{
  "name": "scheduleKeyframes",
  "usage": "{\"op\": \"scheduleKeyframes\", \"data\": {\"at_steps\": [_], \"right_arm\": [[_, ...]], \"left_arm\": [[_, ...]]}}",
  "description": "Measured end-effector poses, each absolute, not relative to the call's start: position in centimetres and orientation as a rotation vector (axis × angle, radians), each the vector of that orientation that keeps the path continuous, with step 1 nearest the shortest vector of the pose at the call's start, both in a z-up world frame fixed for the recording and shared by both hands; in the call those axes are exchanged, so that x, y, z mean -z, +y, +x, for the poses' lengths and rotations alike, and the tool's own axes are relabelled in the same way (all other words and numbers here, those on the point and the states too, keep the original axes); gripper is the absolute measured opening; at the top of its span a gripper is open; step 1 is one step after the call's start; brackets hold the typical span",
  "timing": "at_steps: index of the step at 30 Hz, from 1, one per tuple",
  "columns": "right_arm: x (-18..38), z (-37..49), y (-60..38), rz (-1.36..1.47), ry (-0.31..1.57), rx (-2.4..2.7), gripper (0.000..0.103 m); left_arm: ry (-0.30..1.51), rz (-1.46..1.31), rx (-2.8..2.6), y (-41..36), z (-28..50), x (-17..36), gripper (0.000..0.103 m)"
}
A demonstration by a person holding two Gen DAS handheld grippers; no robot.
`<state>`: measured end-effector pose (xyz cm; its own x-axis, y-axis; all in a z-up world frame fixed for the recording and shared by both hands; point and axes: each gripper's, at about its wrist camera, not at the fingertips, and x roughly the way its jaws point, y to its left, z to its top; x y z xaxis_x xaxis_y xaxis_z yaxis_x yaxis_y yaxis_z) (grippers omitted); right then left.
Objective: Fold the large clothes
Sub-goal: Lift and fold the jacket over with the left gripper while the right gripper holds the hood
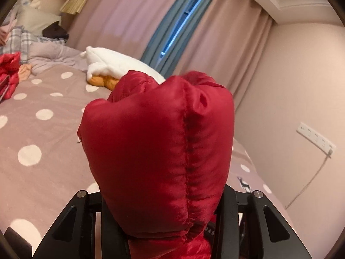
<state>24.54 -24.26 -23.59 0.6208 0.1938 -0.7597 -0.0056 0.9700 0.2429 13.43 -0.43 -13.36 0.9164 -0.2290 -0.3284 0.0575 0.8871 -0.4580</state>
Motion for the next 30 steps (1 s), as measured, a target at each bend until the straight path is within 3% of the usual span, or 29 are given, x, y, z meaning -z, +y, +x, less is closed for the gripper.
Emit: {"op": "scheduleKeyframes", "data": {"at_steps": [18, 27, 30], "right_arm": [[23.6, 23.9, -24.7, 0.263, 0.886, -0.103, 0.068], [22.0, 23.4, -27.6, 0.377, 0.888, -0.052, 0.082], [19.1, 21.6, -31.2, 0.461, 0.776, -0.018, 0.083]], "left_arm": [[0.436, -0.552, 0.086, 0.0, 14.8, 13.1, 0.04], [0.473, -0.479, 0.07, -2.2, 15.2, 12.4, 0.04], [0.485, -0.435, 0.064, -3.9, 15.4, 12.2, 0.04]]}}
